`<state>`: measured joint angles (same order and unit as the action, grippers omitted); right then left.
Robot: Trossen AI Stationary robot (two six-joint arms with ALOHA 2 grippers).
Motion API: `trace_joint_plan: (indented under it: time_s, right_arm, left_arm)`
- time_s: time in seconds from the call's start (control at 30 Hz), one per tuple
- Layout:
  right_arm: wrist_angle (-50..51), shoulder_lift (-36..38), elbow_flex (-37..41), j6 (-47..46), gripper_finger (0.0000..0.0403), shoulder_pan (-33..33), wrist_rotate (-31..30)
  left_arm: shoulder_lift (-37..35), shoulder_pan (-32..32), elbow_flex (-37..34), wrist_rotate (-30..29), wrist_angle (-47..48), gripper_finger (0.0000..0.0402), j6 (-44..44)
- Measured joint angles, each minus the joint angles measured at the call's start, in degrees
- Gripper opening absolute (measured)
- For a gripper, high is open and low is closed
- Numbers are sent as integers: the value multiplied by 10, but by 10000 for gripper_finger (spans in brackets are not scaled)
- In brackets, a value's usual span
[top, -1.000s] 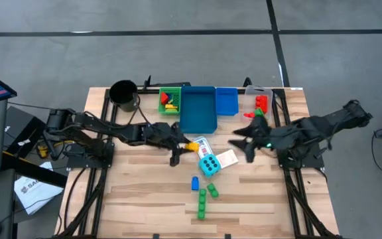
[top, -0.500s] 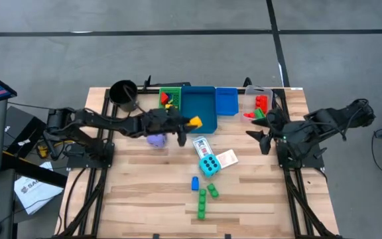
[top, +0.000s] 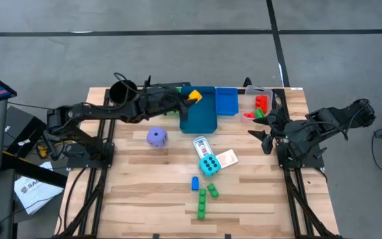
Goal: Pick & Place Toys
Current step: Put the large yellow game piece into the transparent bin
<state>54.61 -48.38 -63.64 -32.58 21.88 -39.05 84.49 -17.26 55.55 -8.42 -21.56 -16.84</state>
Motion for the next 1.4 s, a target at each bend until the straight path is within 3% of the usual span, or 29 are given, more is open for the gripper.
trace_joint_plan:
  time_s: [0.23, 0.33, 0.6, 0.8, 1.03, 1.4]
  right_arm:
    - [-35, -8, 0, -21, 240, -40, -13]
    - [-60, -24, 0, 2, 240, -57, -15]
    - [-152, -125, 0, 240, 240, -107, -15]
    - [-273, -190, 0, 387, 240, -126, -13]
    - [-418, -203, 0, 451, 240, -128, 44]
    - [-440, -214, 0, 444, 240, -122, 139]
  left_arm:
    - [12, -17, 21, 65, 1, 131, 13]
    - [12, -13, 22, 125, -2, 132, 10]
    - [2, -8, 23, 325, -55, 131, -119]
    - [2, -8, 23, 419, -54, 131, -182]
    - [2, -13, 23, 433, -54, 131, -184]
    - [2, -25, 23, 423, -59, 132, -215]
